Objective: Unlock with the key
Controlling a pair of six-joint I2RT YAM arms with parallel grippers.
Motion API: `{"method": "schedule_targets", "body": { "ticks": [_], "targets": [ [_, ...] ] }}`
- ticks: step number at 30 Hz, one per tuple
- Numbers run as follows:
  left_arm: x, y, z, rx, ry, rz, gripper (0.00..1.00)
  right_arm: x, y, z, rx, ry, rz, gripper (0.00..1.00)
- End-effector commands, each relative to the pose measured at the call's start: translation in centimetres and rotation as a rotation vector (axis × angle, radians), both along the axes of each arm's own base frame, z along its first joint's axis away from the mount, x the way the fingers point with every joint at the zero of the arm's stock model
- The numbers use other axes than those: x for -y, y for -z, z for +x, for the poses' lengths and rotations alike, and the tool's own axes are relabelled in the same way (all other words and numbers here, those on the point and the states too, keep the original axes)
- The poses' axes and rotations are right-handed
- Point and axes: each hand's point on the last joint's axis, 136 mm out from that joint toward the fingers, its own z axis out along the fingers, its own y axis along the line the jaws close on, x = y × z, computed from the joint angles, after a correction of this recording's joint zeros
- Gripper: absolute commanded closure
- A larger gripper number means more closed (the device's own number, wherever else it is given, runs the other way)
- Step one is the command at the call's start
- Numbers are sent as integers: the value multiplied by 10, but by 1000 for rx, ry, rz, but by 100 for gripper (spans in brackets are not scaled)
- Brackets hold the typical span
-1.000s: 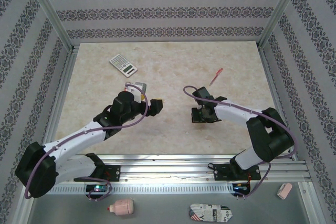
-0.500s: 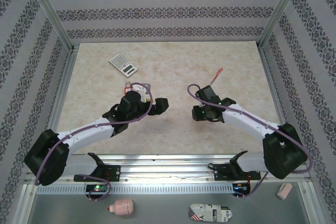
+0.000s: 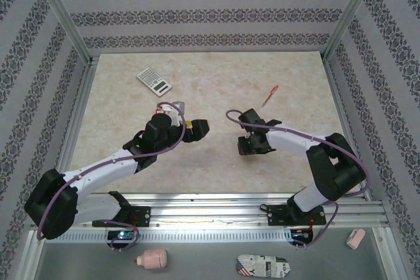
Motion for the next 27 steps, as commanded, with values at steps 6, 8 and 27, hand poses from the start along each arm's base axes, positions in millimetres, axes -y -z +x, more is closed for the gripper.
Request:
{"method": "schedule_targets", "body": {
  "ticks": [6,8,27],
  "targets": [
    [3,-3,-4,23,19,17,1,3,-10,18,33,14,2,67],
    [3,-2,-4,23,18,20,1,2,-10,21,33,13,6,68],
    [-2,6,-4,21,-2,36,1,-1,15,14,-30,-36,-33,89]
  ]
}}
